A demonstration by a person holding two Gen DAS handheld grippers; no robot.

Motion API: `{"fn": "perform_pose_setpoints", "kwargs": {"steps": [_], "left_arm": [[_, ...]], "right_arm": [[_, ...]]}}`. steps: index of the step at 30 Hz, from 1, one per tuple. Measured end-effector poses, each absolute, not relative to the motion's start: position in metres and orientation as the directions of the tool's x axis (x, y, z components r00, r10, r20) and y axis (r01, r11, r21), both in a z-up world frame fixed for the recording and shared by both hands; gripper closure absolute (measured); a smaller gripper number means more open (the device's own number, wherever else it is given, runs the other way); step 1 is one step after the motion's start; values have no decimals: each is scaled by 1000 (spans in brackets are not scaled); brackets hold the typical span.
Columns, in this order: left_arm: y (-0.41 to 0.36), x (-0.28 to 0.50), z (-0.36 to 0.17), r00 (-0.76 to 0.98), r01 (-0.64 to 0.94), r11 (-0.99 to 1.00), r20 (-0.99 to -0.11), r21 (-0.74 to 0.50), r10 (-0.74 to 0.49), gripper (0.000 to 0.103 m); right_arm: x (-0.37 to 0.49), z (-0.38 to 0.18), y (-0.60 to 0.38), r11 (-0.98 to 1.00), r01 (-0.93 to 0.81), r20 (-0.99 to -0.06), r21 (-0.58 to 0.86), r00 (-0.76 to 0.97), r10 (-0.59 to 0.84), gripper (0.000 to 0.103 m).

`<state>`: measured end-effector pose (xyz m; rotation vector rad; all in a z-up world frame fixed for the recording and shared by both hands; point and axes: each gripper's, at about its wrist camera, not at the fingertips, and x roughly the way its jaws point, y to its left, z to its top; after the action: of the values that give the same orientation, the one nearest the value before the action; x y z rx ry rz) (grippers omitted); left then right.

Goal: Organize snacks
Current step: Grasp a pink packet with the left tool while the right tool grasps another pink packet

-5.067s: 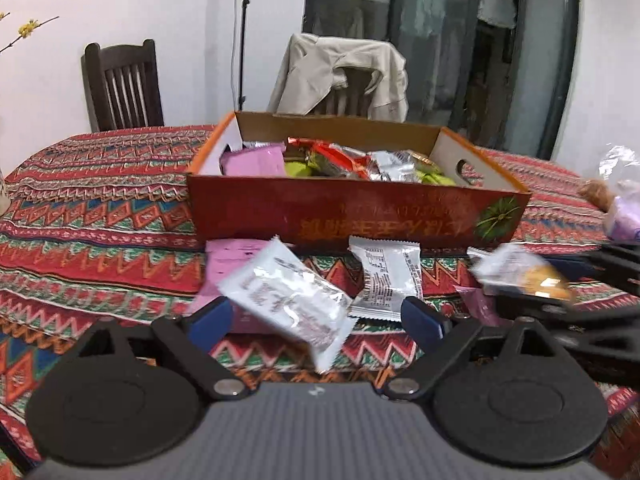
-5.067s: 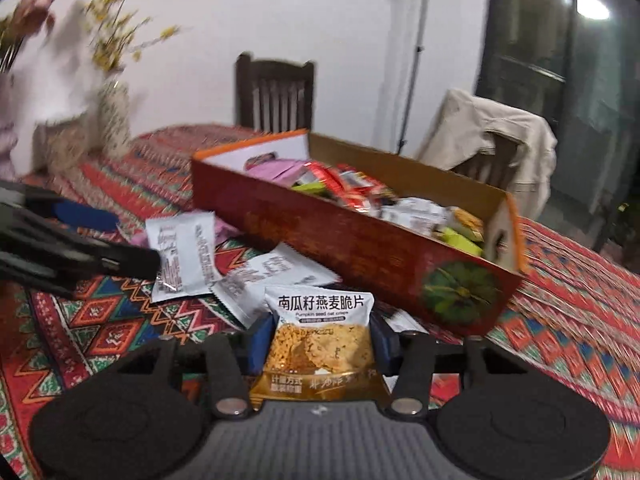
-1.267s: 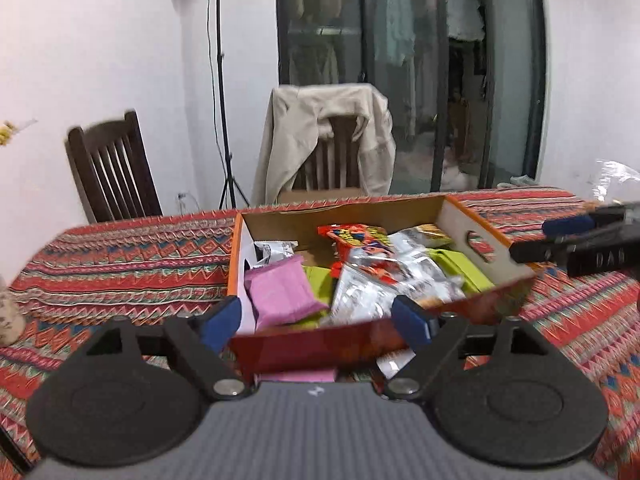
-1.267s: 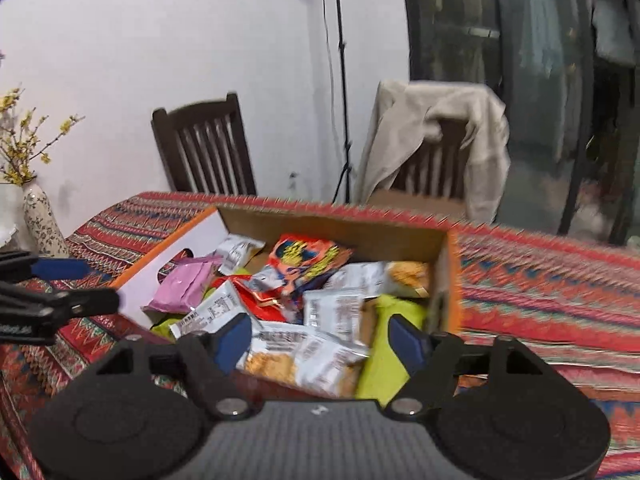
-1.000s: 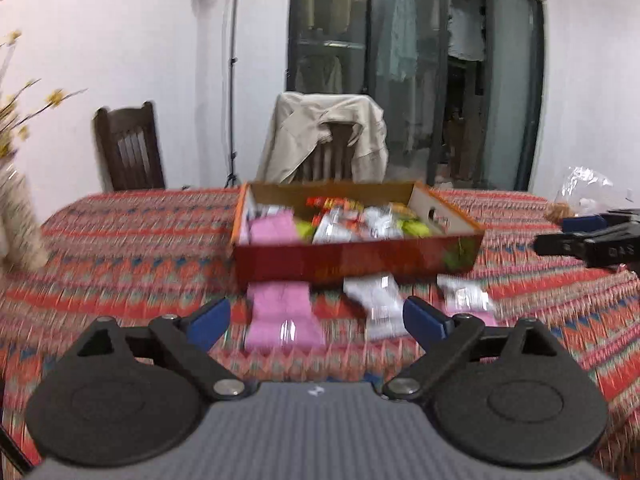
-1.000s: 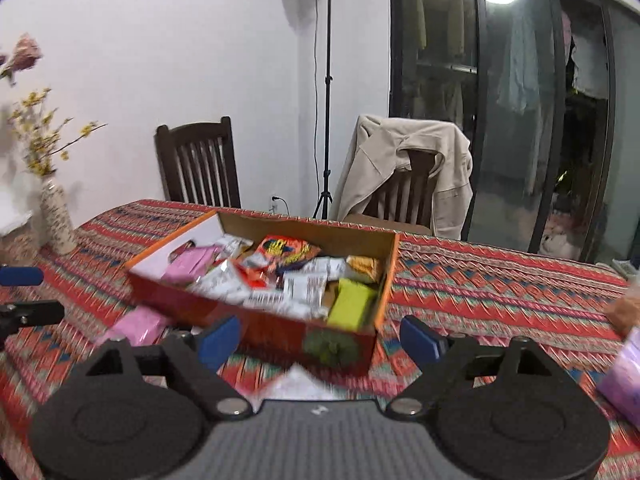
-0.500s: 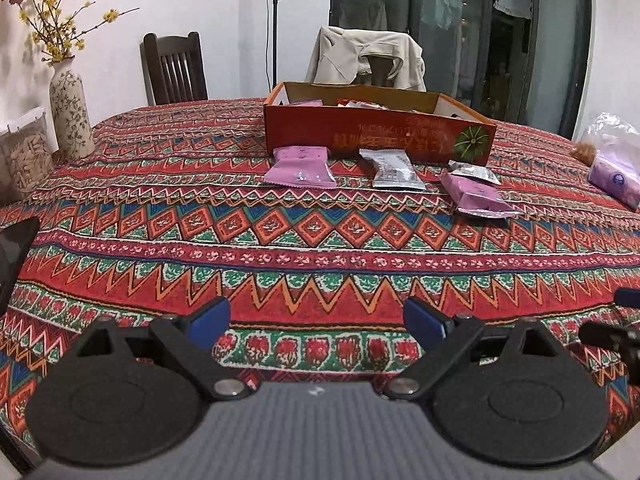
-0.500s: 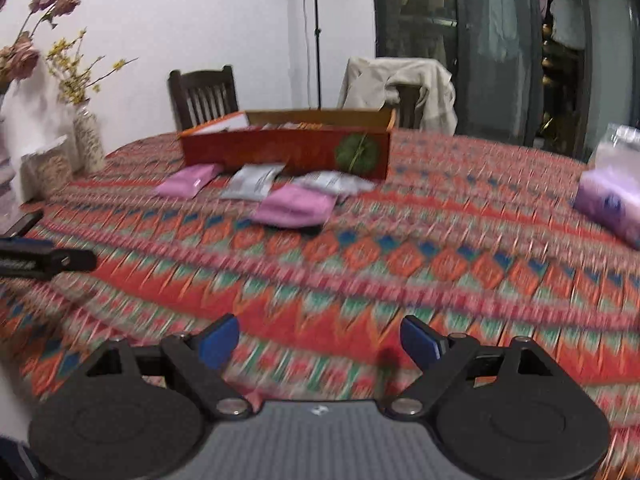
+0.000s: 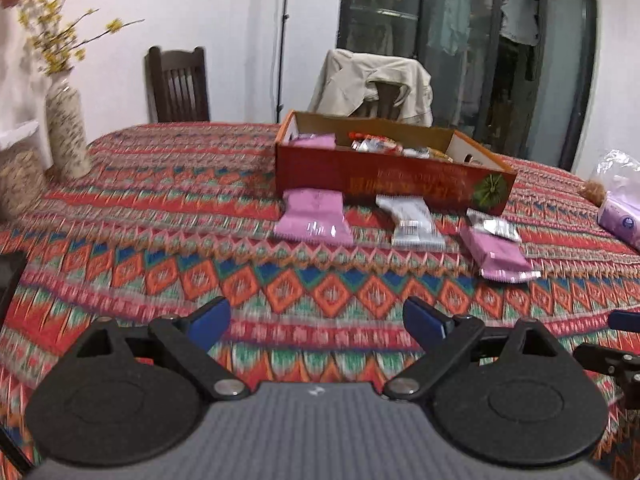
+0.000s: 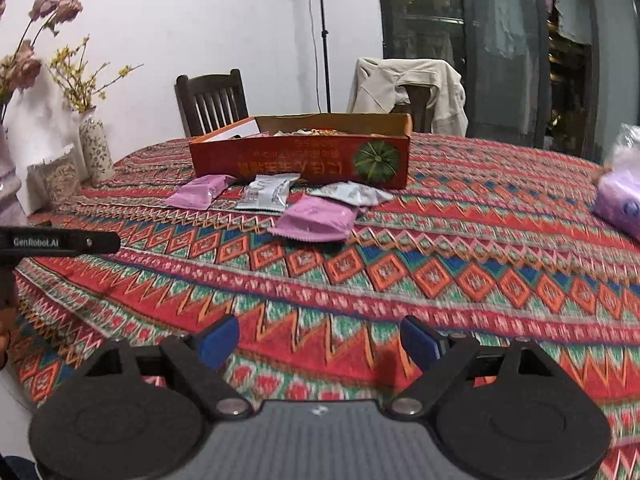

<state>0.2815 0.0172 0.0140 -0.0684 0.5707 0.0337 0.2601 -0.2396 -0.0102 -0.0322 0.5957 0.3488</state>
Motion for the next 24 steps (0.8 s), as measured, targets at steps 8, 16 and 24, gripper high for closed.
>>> {"fn": "perform_pose_setpoints", "kwargs": {"steps": [8, 16, 24], "left_arm": [[32, 380, 12, 833, 47, 998, -551, -32, -57, 8], [42, 448, -13, 803, 50, 998, -593, -39, -64, 9], [50, 455, -21, 797, 49, 996, -598, -69, -80, 41]], "right_arm": [[331, -5, -213, 930, -338, -548, 142, 756, 358, 16], [395, -13, -189, 942, -292, -586, 163, 740, 330, 16], [412, -24, -178, 958, -259, -591, 125, 756, 281, 31]]}}
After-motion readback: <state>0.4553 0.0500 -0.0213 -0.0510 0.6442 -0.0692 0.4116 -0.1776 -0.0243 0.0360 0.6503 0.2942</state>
